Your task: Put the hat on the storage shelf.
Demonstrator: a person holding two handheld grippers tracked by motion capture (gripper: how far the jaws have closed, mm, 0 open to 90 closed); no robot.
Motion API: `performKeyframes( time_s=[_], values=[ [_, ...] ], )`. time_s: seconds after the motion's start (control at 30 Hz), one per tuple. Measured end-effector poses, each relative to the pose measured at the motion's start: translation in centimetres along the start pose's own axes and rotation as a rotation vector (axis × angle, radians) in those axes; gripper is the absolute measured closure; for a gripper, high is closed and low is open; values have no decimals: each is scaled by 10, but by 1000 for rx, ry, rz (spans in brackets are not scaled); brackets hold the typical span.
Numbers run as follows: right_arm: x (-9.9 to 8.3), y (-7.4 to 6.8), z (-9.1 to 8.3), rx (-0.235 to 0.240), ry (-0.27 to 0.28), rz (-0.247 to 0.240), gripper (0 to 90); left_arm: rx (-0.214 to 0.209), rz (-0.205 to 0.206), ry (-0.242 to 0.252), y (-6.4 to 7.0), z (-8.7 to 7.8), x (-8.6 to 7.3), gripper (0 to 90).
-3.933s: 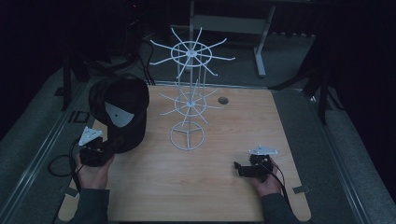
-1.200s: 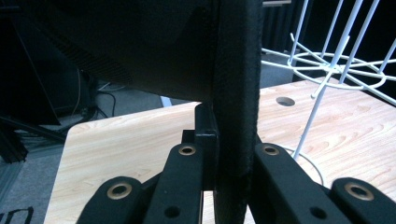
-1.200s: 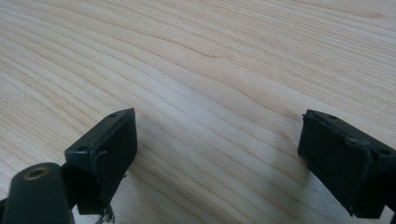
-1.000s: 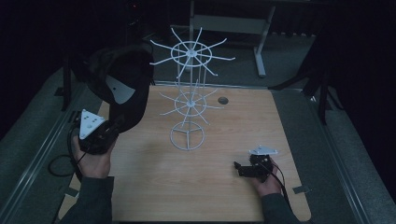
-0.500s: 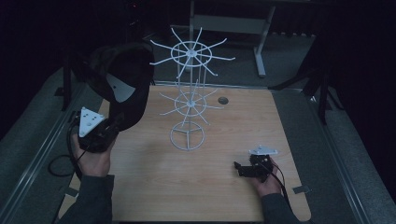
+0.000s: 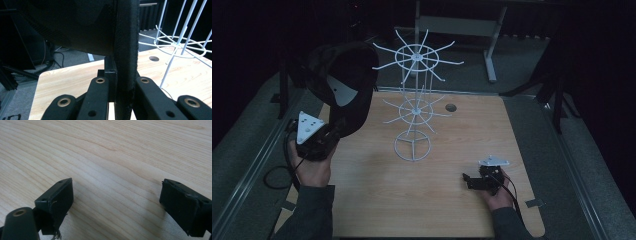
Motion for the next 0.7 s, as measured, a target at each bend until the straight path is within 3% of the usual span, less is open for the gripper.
performKeyframes(
  time_s=[0.7],
  values=[
    [0, 0, 0, 0, 0, 0, 117, -9, -6, 13, 2, 2, 10, 866]
  ],
)
Point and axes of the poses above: each handheld gripper's, and its own axes: z roughly forward along the jaws, x roughly out of its top, y roughly to its right, the point moved 3 cm from there along z, roughly forward along the jaws
